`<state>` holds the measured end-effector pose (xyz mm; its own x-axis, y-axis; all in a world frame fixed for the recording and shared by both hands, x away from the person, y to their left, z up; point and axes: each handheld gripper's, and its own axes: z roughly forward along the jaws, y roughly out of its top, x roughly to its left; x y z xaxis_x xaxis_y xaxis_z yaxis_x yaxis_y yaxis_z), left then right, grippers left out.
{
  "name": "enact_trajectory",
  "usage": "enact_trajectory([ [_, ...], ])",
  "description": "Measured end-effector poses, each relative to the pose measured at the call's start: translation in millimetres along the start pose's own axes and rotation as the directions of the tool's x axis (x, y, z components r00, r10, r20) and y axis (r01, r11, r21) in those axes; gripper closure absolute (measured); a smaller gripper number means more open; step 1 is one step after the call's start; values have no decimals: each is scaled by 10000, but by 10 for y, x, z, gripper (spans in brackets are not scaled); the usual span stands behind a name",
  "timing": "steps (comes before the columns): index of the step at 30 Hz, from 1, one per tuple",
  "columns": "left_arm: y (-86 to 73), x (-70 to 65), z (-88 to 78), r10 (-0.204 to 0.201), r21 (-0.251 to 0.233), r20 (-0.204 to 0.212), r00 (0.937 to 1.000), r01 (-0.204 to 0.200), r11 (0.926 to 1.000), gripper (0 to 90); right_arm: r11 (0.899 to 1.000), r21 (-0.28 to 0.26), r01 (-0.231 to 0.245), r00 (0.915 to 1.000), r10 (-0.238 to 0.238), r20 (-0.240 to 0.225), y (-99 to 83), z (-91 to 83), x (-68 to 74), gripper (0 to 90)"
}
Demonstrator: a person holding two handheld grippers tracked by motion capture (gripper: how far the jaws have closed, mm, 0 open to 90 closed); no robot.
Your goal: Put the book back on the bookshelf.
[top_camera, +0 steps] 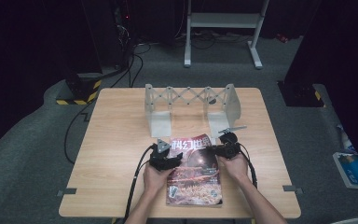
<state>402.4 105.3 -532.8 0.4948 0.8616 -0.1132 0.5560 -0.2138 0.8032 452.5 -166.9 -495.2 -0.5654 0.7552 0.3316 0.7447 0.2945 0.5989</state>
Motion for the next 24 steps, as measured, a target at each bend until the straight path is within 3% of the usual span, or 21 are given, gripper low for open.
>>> enact_trajectory([
  [12,-5,42,-18,-378,-32,311,9988,379,9993,273,9949,-605,810,9959,-833,-351,-26,-104,50,855],
  [14,-4,50,-17,-499,-36,606,9969,502,9987,242,9931,-709,936,9940,-973,-509,-26,-132,48,855],
  [24,-5,61,-16,-548,-34,864,9947,553,9985,194,9875,-1221,995,9886,-1121,-1010,-41,-239,50,857],
])
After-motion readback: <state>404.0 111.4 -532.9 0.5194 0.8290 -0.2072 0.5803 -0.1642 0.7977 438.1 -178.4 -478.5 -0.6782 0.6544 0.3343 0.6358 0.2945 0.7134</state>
